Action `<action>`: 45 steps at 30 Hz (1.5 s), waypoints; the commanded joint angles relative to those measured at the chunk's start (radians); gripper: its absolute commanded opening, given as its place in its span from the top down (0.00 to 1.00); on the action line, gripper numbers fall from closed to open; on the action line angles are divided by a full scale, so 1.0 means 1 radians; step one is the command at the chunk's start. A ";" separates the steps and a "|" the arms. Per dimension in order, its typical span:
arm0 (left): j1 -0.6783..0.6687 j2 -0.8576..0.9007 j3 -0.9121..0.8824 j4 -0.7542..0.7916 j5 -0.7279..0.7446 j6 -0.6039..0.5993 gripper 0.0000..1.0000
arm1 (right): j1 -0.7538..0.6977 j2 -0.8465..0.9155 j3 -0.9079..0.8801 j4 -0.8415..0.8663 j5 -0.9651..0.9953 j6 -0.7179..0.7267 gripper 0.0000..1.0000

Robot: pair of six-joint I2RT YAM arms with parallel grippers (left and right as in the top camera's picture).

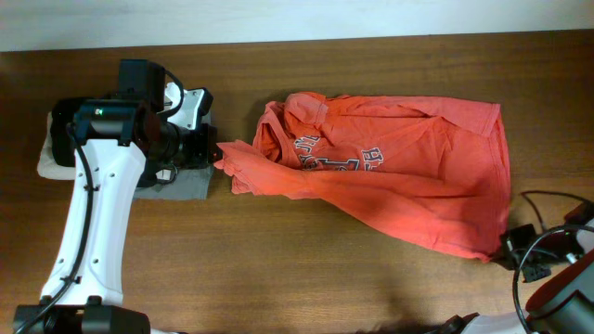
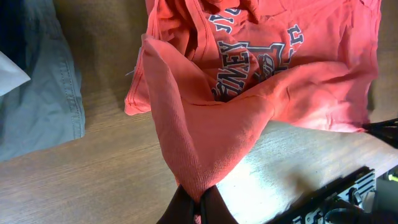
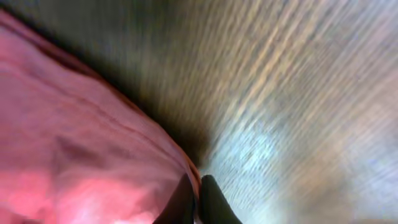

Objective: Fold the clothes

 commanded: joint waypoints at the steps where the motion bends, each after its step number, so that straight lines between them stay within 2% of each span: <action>1: 0.001 0.005 0.009 0.002 0.003 0.009 0.99 | 0.004 -0.059 0.139 -0.092 -0.042 -0.084 0.96; 9: 0.001 -0.001 0.119 0.000 -0.009 0.009 0.99 | 0.010 -0.211 0.415 -0.236 -0.224 -0.183 0.96; 13: 0.002 0.001 0.120 0.002 -0.094 0.009 0.97 | 0.055 -0.245 0.495 -0.245 -0.227 -0.182 0.96; 17: 0.002 0.024 0.119 0.027 -0.175 0.010 0.97 | 0.131 -0.240 0.509 -0.234 -0.208 -0.179 0.96; 20: 0.001 0.071 0.119 0.054 -0.172 0.010 0.97 | 0.186 -0.237 0.509 -0.219 -0.156 -0.168 0.96; 24: 0.001 0.196 0.118 0.123 -0.172 0.009 0.99 | 0.249 -0.237 0.509 -0.188 -0.100 -0.127 0.96; 29: 0.001 0.331 0.119 0.209 -0.172 0.009 0.97 | 0.260 -0.237 0.509 -0.174 -0.094 -0.118 0.96; 30: 0.001 0.352 0.119 0.221 -0.172 0.009 0.89 | 0.259 -0.237 0.509 -0.174 -0.094 -0.118 0.96; 31: 0.001 0.379 0.119 0.232 -0.172 0.008 0.58 | 0.259 -0.237 0.509 -0.174 -0.094 -0.119 0.96; 32: 0.001 0.391 0.119 0.230 -0.172 0.008 0.35 | 0.259 -0.237 0.509 -0.174 -0.094 -0.119 0.96; 33: 0.001 0.395 0.119 0.218 -0.171 0.008 0.27 | 0.259 -0.237 0.509 -0.174 -0.094 -0.119 0.96; 36: 0.001 0.388 0.122 0.150 -0.160 0.008 0.27 | 0.259 -0.237 0.509 -0.174 -0.094 -0.119 0.96; 40: -0.002 0.378 0.123 0.044 -0.020 0.009 0.28 | 0.259 -0.237 0.509 -0.173 -0.094 -0.119 0.96; 45: -0.034 0.378 0.094 0.069 0.098 -0.027 0.28 | 0.259 -0.237 0.509 -0.170 -0.091 -0.119 0.96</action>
